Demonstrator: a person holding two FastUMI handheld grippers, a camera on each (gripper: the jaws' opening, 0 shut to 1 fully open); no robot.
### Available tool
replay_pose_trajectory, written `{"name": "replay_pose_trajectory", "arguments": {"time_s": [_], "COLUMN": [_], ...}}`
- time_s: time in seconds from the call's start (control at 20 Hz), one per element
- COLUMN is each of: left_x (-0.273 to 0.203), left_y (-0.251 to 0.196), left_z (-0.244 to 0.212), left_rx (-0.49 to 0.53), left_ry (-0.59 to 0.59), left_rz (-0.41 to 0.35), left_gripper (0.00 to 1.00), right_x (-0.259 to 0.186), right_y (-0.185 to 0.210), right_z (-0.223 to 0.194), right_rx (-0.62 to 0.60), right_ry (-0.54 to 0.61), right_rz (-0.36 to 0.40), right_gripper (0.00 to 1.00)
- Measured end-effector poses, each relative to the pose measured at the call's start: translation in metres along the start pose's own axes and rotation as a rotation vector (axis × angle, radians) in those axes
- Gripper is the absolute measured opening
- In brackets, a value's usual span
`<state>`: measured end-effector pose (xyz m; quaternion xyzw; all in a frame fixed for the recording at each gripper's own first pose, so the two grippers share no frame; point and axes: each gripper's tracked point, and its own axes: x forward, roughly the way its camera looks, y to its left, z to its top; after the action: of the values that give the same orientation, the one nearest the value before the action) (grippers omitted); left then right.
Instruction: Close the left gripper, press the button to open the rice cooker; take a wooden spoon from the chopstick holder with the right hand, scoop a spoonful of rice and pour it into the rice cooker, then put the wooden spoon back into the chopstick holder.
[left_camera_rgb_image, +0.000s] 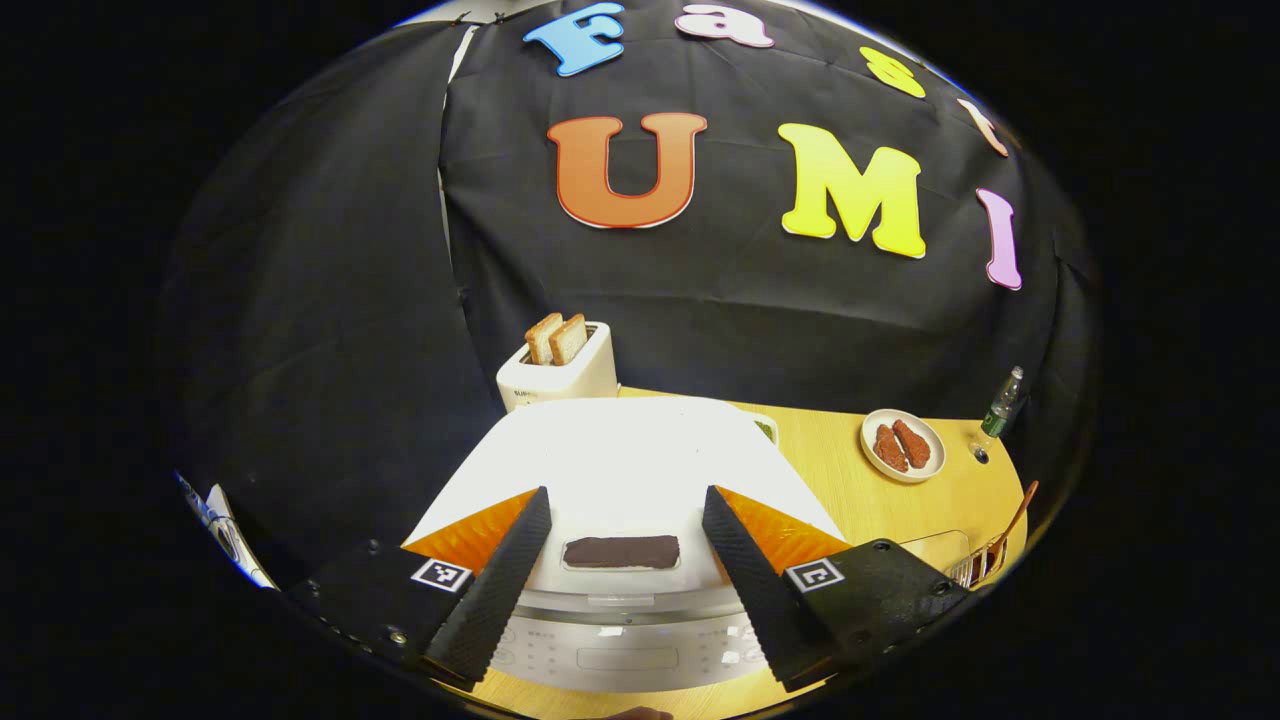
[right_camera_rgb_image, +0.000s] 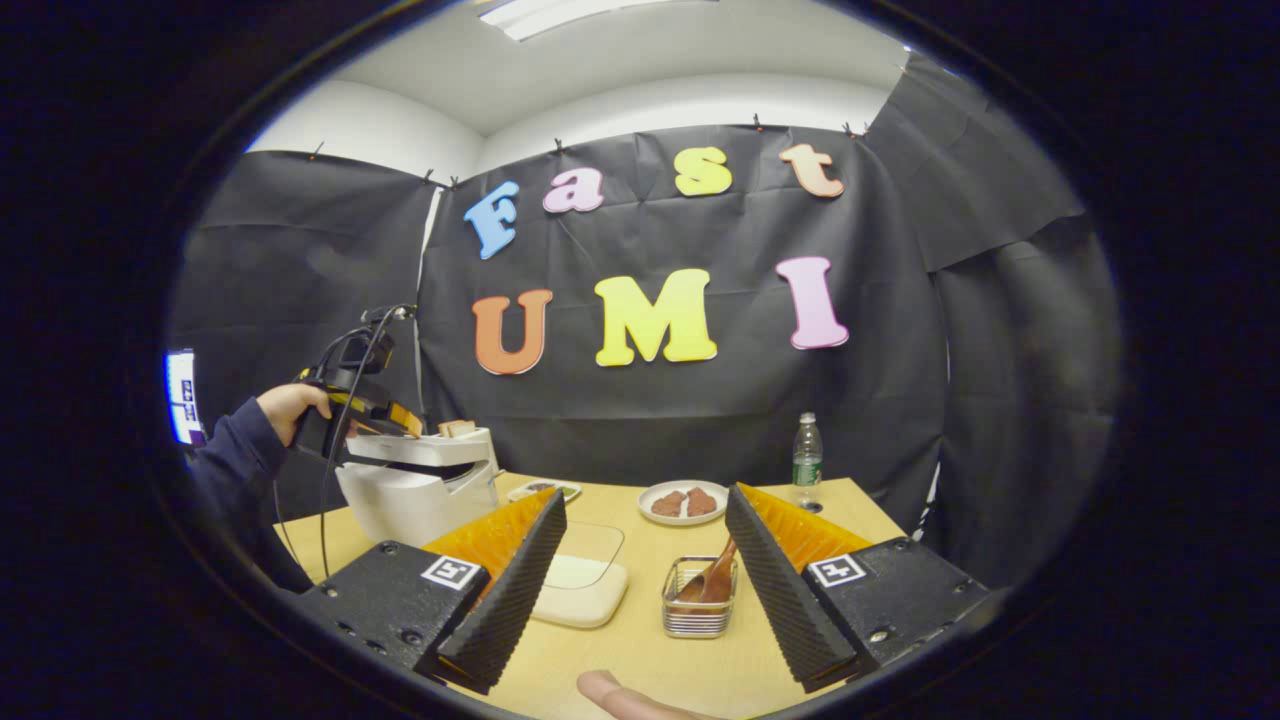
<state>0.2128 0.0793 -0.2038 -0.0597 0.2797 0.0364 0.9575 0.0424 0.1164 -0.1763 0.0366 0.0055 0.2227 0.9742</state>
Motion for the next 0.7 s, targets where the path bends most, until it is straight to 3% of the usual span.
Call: {"name": "replay_pose_trajectory", "arguments": {"time_s": [0.7], "left_x": [0.014], "left_y": [0.001], "left_z": [-0.033], "left_rx": [0.006], "left_ry": [-0.019], "left_rz": [-0.018], "left_gripper": [0.99], "right_x": [0.013], "right_y": [-0.001], "right_z": [-0.001], "right_rx": [0.026], "right_ry": [-0.004], "right_rz": [-0.005], "right_gripper": [1.00]}}
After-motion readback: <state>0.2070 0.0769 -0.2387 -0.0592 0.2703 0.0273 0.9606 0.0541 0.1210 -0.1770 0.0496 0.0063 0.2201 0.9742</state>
